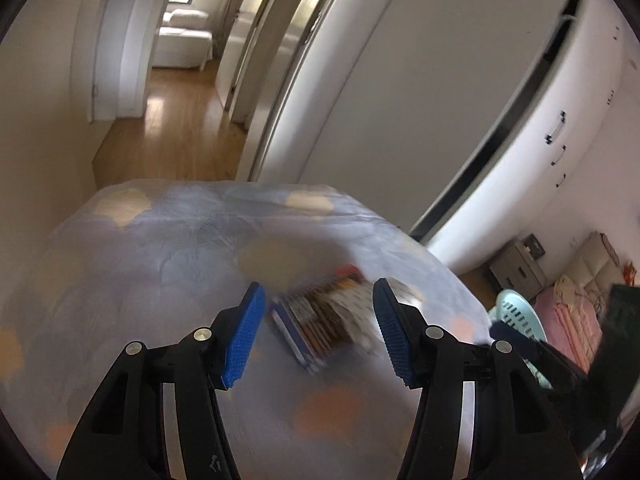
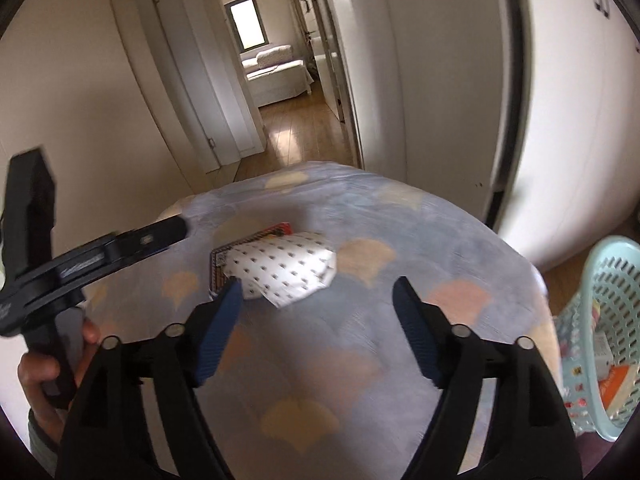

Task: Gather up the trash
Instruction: 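Grasp the polka-dot tissue packet with the right tool while the left tool grasps the card box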

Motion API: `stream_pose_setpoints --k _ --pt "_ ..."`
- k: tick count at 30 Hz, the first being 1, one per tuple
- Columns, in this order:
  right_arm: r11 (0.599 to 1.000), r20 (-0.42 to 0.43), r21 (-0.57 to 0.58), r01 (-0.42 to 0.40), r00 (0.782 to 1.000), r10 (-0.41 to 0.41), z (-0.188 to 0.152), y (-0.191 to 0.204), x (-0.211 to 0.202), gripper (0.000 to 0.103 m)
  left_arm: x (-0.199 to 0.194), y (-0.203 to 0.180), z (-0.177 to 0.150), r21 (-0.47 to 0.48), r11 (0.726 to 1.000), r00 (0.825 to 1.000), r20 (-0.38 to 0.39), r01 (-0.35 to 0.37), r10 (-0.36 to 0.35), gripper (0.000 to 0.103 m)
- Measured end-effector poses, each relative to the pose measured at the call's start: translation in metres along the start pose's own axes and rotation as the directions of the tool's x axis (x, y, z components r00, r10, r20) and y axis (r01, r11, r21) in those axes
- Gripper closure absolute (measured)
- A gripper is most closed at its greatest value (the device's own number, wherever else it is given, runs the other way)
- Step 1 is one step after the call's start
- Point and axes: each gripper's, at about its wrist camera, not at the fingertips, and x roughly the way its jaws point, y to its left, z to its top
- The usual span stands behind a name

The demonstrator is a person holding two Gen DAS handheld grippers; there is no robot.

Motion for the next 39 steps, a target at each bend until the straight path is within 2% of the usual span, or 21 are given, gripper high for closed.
stream_pose_setpoints --k 3,7,11,17,19,21,26,27,29,31,35,37,39 --pt "0.999 -0.008 -0.043 0.018 1.000 -0.018 0.003 0.020 0.017 0.024 0.022 0.012 0.009 -0.043 0.998 0.998 -0.030 0.049 -0.050 0.051" --pt "0.996 -0.024 -0.074 0.043 0.999 -0.045 0.004 0.036 0.036 0.024 0.032 0.021 0.004 -0.066 0.993 0.995 -0.024 0.097 -0.098 0.051" --pt "0.997 -0.057 -0.067 0.037 0.998 -0.041 0.003 0.042 0.056 0.024 0.038 0.030 0.001 -0.080 0.991 0.993 -0.037 0.109 -0.113 0.051" --pt "0.997 -0.077 -0.043 0.068 0.994 -0.071 -0.001 0.030 0.067 0.024 0.046 0.034 -0.002 -0.084 0.985 0.985 -0.072 0.151 -0.157 0.051" --pt "0.997 -0.078 -0.019 0.078 0.994 -0.079 -0.003 0.018 0.061 0.029 0.049 0.031 -0.005 -0.073 0.986 0.984 -0.085 0.150 -0.156 0.051" --pt "0.998 -0.093 -0.001 0.068 0.993 -0.067 -0.006 0.007 0.055 0.045 0.050 0.027 -0.007 -0.055 0.987 0.983 -0.098 0.152 -0.157 0.051" --pt "0.995 -0.097 0.044 0.087 0.992 -0.082 -0.012 -0.023 0.039 0.053 0.052 0.014 -0.014 0.012 0.989 0.980 -0.139 0.149 -0.146 0.050" --pt "0.995 -0.098 0.057 0.083 0.992 -0.077 -0.014 -0.030 0.034 0.053 0.054 0.012 -0.015 0.023 0.989 0.979 -0.145 0.148 -0.143 0.050" --pt "0.992 -0.086 0.076 0.103 0.992 -0.096 -0.016 -0.039 0.025 0.053 0.055 0.003 -0.019 0.073 0.985 0.975 -0.168 0.156 -0.142 0.042" --pt "0.987 -0.077 0.104 0.123 0.990 -0.115 -0.016 -0.050 0.018 0.053 0.056 -0.004 -0.022 0.116 0.980 0.974 -0.180 0.159 -0.137 0.029" --pt "0.982 -0.056 0.173 0.072 0.996 -0.064 -0.008 -0.063 0.008 0.053 0.059 -0.026 -0.033 0.242 0.962 0.976 -0.202 0.130 -0.081 0.027" --pt "0.978 -0.055 0.203 0.035 0.998 -0.025 -0.001 -0.065 0.010 0.049 0.060 -0.032 -0.039 0.301 0.947 0.978 -0.203 0.108 -0.047 0.026" --pt "0.967 -0.058 0.253 -0.016 0.998 0.032 0.007 -0.064 0.019 0.040 0.060 -0.037 -0.043 0.346 0.934 0.979 -0.204 0.090 -0.019 0.027"
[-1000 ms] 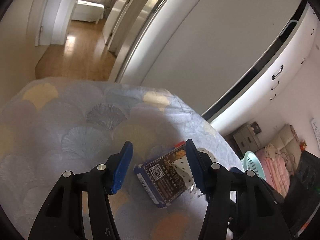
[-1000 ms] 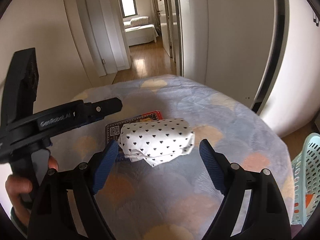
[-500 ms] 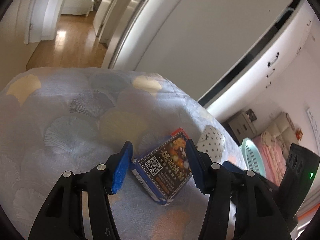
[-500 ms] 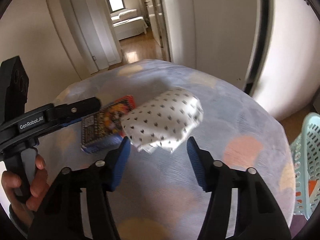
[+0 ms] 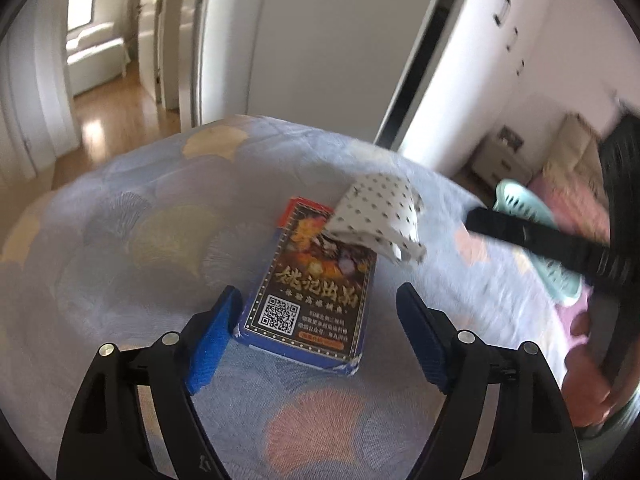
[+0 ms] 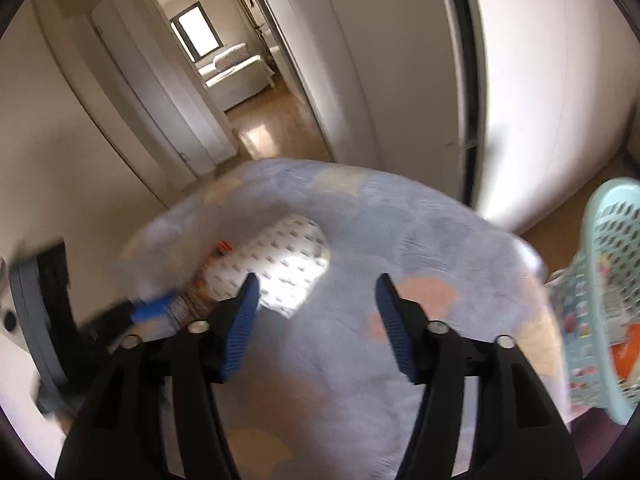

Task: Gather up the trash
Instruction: 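Grasp the polka-dot tissue packet with the right tool while the left tool grasps the card box, then carry packet and card box over the teal basket and open both tools to drop them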

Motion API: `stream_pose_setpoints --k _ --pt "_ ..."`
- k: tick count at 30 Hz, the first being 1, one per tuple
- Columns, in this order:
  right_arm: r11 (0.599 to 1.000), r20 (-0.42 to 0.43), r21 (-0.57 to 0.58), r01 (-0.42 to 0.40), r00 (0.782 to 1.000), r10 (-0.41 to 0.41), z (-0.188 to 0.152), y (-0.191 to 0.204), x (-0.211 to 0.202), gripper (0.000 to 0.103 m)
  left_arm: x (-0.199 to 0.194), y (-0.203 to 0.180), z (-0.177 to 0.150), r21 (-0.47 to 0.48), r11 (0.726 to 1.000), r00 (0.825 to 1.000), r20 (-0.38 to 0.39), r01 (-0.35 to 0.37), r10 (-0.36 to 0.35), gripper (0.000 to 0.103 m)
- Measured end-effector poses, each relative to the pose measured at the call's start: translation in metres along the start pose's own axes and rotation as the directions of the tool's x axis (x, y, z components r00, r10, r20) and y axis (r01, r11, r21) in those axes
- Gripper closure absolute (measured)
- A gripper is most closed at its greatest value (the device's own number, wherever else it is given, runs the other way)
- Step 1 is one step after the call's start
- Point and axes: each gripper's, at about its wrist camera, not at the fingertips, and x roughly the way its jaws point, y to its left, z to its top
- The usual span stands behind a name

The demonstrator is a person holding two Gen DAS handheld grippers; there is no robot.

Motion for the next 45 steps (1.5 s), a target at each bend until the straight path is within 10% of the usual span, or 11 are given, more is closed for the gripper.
stream_pose_setpoints --k 14,23,29,45 --pt "0.998 -0.059 0.061 -0.012 0.998 0.016 0.016 0.025 0.062 0.034 0.003 -0.012 -0.006 0.073 0.997 0.999 -0.002 -0.037 0.037 0.027" --pt "0.999 -0.043 -0.044 -0.031 0.999 0.029 0.009 0.037 0.061 0.080 0.003 -0.013 -0.009 0.068 0.992 0.994 0.016 -0.107 0.106 0.041" --pt "0.997 0.021 -0.063 -0.040 0.999 0.042 0.010 0.035 0.032 0.089 0.000 -0.019 -0.008 0.069 0.987 0.989 0.033 -0.143 0.141 0.042" --pt "0.995 0.244 -0.027 0.100 0.966 -0.091 0.010 -0.032 -0.103 0.089 -0.052 -0.098 0.026 0.084 0.996 0.976 0.215 0.018 -0.036 0.042"
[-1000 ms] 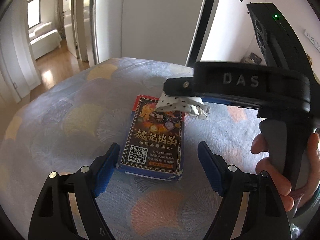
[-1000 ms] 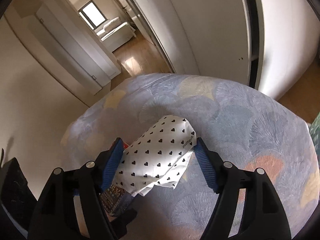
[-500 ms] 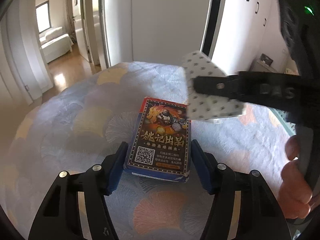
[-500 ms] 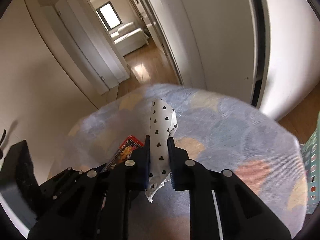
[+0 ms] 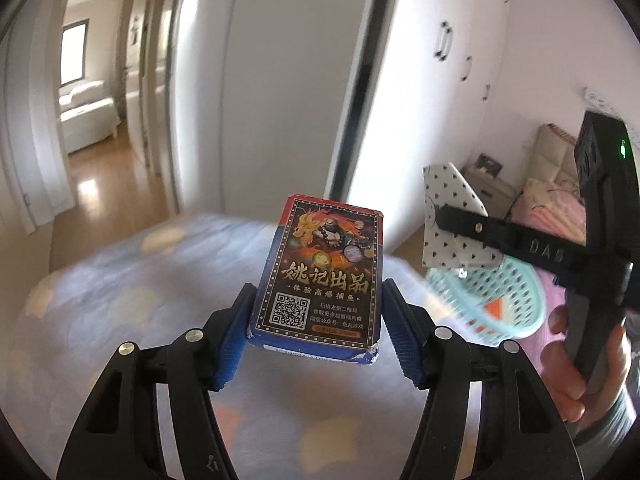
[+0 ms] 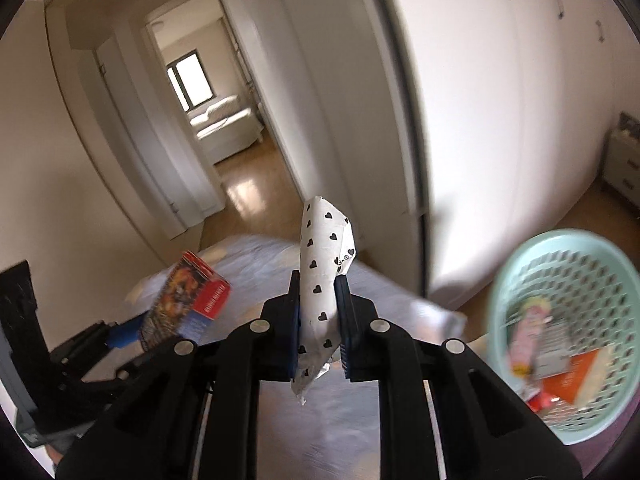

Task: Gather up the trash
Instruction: 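Carry packet and card box over the teal basket and open both tools to drop them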

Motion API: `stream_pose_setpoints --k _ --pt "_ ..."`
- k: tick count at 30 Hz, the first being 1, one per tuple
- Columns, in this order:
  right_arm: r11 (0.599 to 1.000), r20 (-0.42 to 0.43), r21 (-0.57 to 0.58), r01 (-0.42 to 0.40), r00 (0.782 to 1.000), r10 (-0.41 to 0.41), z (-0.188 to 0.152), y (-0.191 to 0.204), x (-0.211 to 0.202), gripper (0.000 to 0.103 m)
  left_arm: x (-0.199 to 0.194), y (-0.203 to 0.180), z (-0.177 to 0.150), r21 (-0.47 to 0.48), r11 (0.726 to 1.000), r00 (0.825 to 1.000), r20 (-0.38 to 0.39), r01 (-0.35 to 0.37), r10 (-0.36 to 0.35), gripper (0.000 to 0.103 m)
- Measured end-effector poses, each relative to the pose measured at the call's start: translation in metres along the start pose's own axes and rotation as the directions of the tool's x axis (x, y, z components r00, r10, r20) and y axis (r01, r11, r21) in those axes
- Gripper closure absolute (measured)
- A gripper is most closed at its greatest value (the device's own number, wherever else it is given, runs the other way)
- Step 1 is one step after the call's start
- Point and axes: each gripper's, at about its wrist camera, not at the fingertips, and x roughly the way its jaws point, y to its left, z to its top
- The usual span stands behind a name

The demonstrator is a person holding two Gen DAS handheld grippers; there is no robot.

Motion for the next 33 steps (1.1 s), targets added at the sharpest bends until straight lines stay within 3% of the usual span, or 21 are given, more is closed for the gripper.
stream_pose_setpoints --k 6,10,19,26,29,32,33 --pt "0.995 0.086 0.029 0.098 0.991 -0.100 0.002 -0.050 -0.054 0.089 0.005 -0.059 0.016 0.035 0.997 0.997 0.033 0.071 -0.072 0.042" --pt "0.985 0.093 0.093 0.146 0.984 -0.155 -0.003 -0.093 -0.074 0.089 0.029 -0.107 0.021 0.057 0.988 0.990 0.007 0.141 -0.142 0.042" --pt "0.926 -0.023 0.268 0.266 0.963 -0.269 -0.024 -0.205 -0.080 0.089 0.127 -0.184 0.012 0.036 0.973 0.962 -0.162 0.228 -0.219 0.042" --pt "0.888 -0.115 0.350 0.299 0.954 -0.276 -0.042 -0.260 -0.061 0.087 0.181 -0.215 0.003 0.017 0.977 0.950 -0.235 0.215 -0.205 0.041" --pt "0.883 -0.132 0.363 0.298 0.954 -0.268 -0.044 -0.274 -0.053 0.079 0.189 -0.216 0.005 -0.008 0.980 0.952 -0.236 0.200 -0.196 0.035" --pt "0.878 -0.131 0.367 0.306 0.952 -0.277 -0.046 -0.278 -0.052 0.055 0.187 -0.215 0.007 -0.015 0.979 0.952 -0.231 0.202 -0.200 0.034" --pt "0.878 -0.122 0.369 0.304 0.953 -0.279 -0.047 -0.280 -0.054 0.054 0.184 -0.213 0.007 -0.015 0.979 0.953 -0.229 0.202 -0.200 0.034"
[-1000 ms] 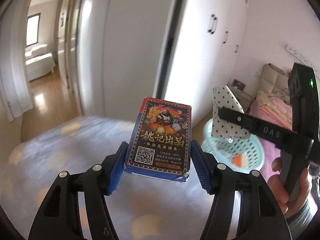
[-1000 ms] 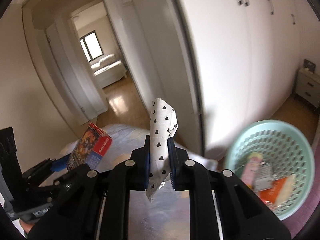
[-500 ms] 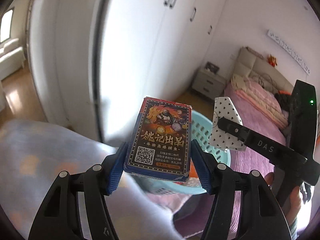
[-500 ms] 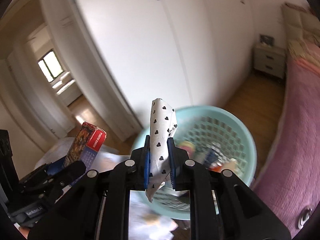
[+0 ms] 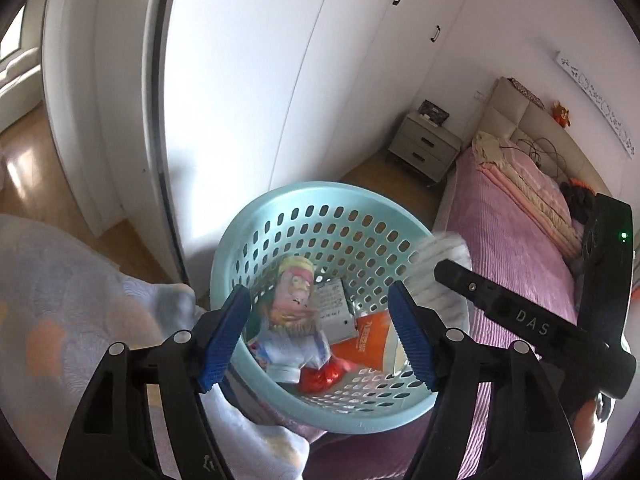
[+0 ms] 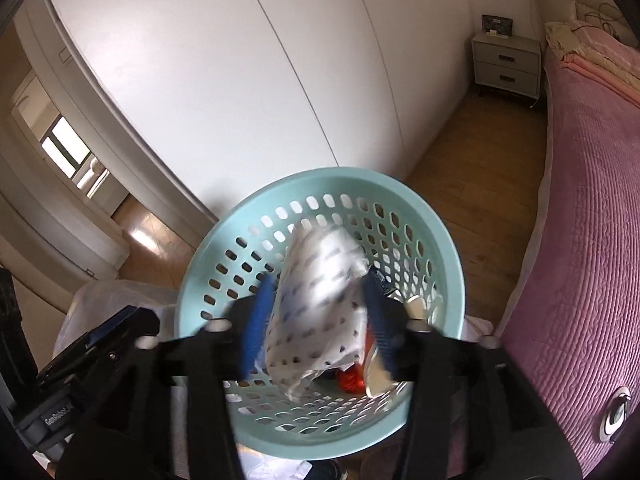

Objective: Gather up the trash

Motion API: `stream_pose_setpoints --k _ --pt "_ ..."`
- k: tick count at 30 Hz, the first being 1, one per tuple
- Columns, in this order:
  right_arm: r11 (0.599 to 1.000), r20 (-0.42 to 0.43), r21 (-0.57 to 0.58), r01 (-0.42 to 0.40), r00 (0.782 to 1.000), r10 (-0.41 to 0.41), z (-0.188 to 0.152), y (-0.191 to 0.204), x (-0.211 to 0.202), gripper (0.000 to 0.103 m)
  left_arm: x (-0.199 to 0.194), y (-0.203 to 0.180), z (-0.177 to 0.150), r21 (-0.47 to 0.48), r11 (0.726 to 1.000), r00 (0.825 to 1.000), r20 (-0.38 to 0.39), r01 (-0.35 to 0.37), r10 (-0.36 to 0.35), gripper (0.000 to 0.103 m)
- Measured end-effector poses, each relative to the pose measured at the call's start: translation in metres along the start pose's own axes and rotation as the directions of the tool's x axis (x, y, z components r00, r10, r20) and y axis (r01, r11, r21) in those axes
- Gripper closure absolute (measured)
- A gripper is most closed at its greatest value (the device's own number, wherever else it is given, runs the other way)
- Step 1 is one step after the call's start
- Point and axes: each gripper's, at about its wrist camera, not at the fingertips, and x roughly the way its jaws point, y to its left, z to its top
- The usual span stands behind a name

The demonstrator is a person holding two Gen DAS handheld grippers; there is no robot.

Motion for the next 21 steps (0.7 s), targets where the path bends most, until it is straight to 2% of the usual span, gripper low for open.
stream_pose_setpoints --k 6,12,15,18,21 --pt "1.000 0.011 -0.002 -0.020 1.000 0.020 -0.008 -0.001 -0.013 0.054 -0.020 0.007 -0.008 -0.028 1.000 0.999 0.032 0.004 -0.003 0.034" --pt "0.997 0.041 -0.071 -0.027 0.999 0.030 -0.018 0.019 -0.036 0.054 -0.057 0.013 -0.026 -0.050 0.997 0.991 0.120 -0.056 0.061 0.032" --pt "0.993 0.074 -0.112 -0.034 0.996 0.042 -0.028 0.032 -0.052 0.054 -0.083 0.017 -0.037 -0.072 0.994 0.979 0.177 -0.087 0.098 0.028" --pt "0.987 0.112 -0.156 -0.040 0.992 0.058 -0.038 0.048 -0.069 0.054 -0.110 0.021 -0.048 -0.091 0.987 0.962 0.227 -0.134 0.151 0.026" --pt "0.979 0.169 -0.200 -0.045 0.982 0.080 -0.052 0.062 -0.087 0.054 -0.137 0.029 -0.062 -0.120 0.978 0.942 0.270 -0.170 0.197 0.020"
